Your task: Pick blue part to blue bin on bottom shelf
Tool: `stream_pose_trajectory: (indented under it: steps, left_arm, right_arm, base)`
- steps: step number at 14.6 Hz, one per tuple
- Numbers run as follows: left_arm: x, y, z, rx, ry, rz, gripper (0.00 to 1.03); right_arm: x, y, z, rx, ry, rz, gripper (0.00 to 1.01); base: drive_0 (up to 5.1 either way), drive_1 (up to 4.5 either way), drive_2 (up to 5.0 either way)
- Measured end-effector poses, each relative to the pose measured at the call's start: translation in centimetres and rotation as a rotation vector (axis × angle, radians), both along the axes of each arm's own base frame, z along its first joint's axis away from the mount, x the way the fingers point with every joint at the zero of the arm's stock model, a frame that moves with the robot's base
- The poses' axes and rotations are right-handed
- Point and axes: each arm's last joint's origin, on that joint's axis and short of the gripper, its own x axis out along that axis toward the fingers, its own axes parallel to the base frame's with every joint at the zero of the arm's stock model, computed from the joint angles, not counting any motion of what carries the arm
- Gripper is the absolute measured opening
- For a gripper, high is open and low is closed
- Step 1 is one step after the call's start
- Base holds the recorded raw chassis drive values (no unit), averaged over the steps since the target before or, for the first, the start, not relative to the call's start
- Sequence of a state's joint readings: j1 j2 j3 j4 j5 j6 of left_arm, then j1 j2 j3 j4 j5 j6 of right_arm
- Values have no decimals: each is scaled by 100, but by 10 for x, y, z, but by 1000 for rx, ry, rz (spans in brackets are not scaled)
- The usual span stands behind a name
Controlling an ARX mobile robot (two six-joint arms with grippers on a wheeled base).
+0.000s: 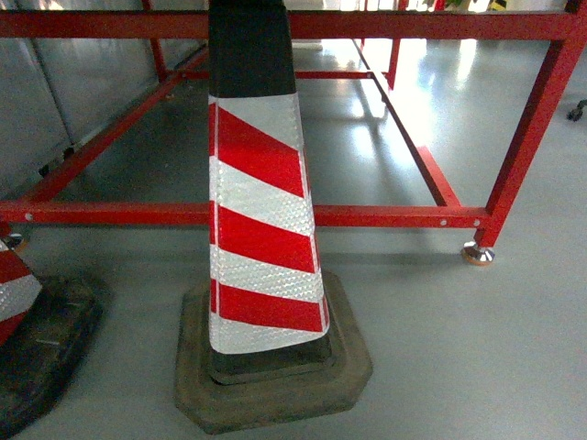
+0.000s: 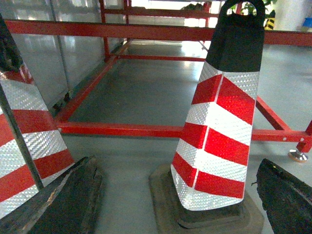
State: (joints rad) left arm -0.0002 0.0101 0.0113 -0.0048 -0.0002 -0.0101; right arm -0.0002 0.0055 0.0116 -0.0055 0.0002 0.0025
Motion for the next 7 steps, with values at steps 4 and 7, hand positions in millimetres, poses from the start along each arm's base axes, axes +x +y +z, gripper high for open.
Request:
stream_pose_trajectory:
  steps: [4,7]
  left_arm:
    - [0,0,0,0,0,0,98]
    - [0,0,0,0,0,0,98]
  right_arm:
    - [0,0,0,0,0,0,98]
    - [0,0,0,0,0,0,98]
  base:
    - [0,0,0]
    - [0,0,0]
